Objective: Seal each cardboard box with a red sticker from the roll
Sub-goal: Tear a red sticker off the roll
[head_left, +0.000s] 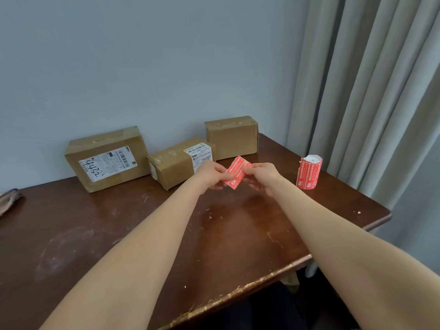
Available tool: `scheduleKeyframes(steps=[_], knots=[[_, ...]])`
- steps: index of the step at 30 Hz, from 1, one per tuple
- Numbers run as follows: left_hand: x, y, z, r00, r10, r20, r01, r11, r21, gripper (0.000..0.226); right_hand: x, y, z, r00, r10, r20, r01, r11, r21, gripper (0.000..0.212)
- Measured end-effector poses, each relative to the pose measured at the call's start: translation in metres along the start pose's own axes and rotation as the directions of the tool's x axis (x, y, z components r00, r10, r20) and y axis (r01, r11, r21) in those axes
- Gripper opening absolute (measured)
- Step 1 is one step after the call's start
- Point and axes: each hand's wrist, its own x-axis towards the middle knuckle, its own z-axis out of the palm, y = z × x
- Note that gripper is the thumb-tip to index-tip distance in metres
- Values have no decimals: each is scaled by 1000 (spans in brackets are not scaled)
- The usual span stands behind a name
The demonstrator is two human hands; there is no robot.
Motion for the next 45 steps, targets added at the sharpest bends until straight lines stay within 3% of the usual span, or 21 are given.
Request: scheduleKeyframes(steps=[9, 13, 17, 24, 31, 36, 40, 43, 45], knots=[[9, -3, 2, 995, 57, -87, -66, 992, -109, 19, 10, 5, -3, 999, 20, -31, -20, 1000, 10, 7], [12, -2, 7, 991, 105, -77, -113, 987, -117, 17, 13, 7, -8, 999, 19, -26, -19, 1000, -5, 28], [15, -4, 9, 989, 91, -112, -111, 977, -184, 19, 15, 9, -11, 998, 17, -64, -16, 1000, 5, 35], [12, -7, 8, 998, 4, 67, 6, 990, -140, 29, 17, 11, -13, 992, 28, -119, -23, 999, 49, 31], [9, -3, 7, 999, 11, 50, -1, 980, -201, 7, 17, 11, -13, 992, 10, -126, -4, 999, 49, 30], [9, 1, 10, 1000, 22, 15, -17, 966, -257, 9, 16, 8, -16, 991, -3, -135, 5, 1000, 14, 25], [8, 4, 12, 1000, 18, -8, -19, 964, -264, 6, 16, 9, -18, 984, -71, -166, 55, 993, -100, 29], [8, 5, 13, 1000, 17, -22, -22, 968, -248, 4, 18, 8, -19, 942, -229, -247, 139, 932, -334, 43], [8, 6, 14, 999, 19, -28, -25, 972, -235, 3, 17, 7, -18, 888, -353, -293, 162, 838, -520, 36]])
